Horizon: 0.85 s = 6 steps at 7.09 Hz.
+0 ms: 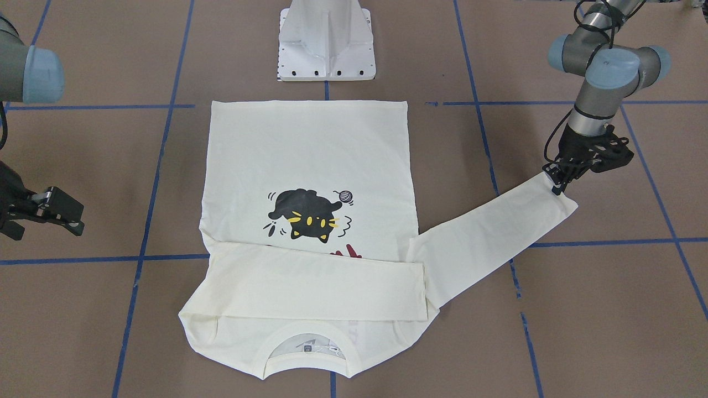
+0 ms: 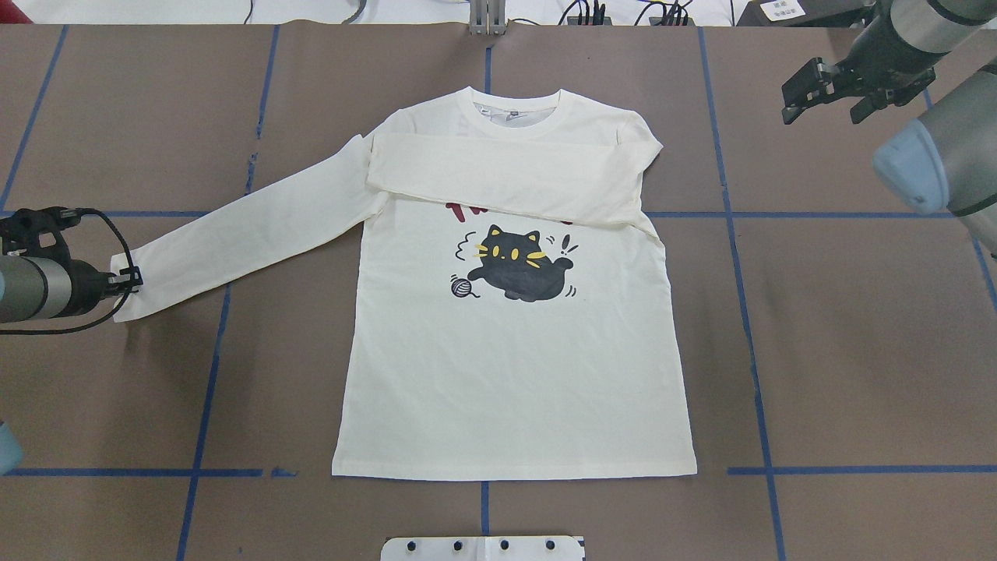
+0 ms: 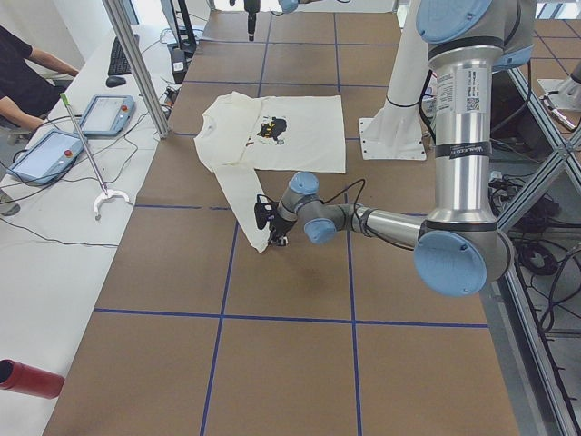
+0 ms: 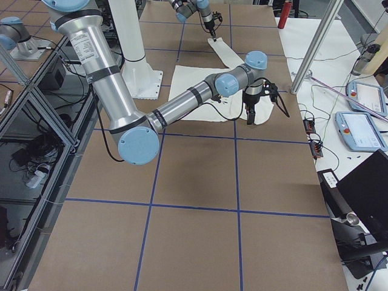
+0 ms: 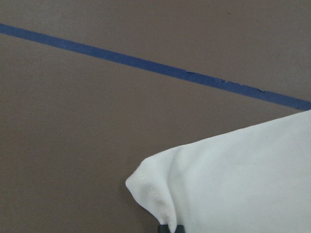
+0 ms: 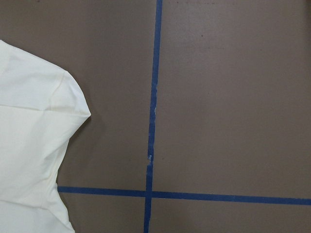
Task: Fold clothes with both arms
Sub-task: 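Carry the cuff with the left gripper across the shirt toward the collar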
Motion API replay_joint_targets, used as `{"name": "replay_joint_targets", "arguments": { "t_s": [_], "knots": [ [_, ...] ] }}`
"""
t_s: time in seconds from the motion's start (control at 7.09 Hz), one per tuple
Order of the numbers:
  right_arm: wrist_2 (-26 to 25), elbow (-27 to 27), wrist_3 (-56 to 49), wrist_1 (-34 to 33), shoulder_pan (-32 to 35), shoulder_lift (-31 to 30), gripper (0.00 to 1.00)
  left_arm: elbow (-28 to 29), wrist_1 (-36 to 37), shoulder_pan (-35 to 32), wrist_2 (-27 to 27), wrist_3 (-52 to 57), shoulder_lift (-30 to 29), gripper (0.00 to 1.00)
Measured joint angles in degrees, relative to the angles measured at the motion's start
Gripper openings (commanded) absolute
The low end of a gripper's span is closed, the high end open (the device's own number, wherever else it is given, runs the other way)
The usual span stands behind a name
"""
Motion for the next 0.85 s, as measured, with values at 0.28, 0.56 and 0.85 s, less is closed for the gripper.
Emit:
{"name": "replay_joint_targets", "arguments": {
  "t_s": [0.28, 0.56, 0.85],
  "knots": [
    [0.3, 0.9, 0.0, 0.0, 0.8, -2.1, 1.00, -3.9, 4.0, -0.8, -3.5, 3.2, -1.6, 0.00],
    [0.2, 2.6, -0.2, 0.0, 1.6, -6.3, 1.00, -8.4, 15.7, -4.0, -5.2, 9.8, -10.2, 0.00],
    [0.0, 5.1, -3.9, 0.2, 3.0, -12.5, 1.00, -9.4, 31.3, -5.6, -6.0, 11.5, -26.0, 0.00]
  ]
}}
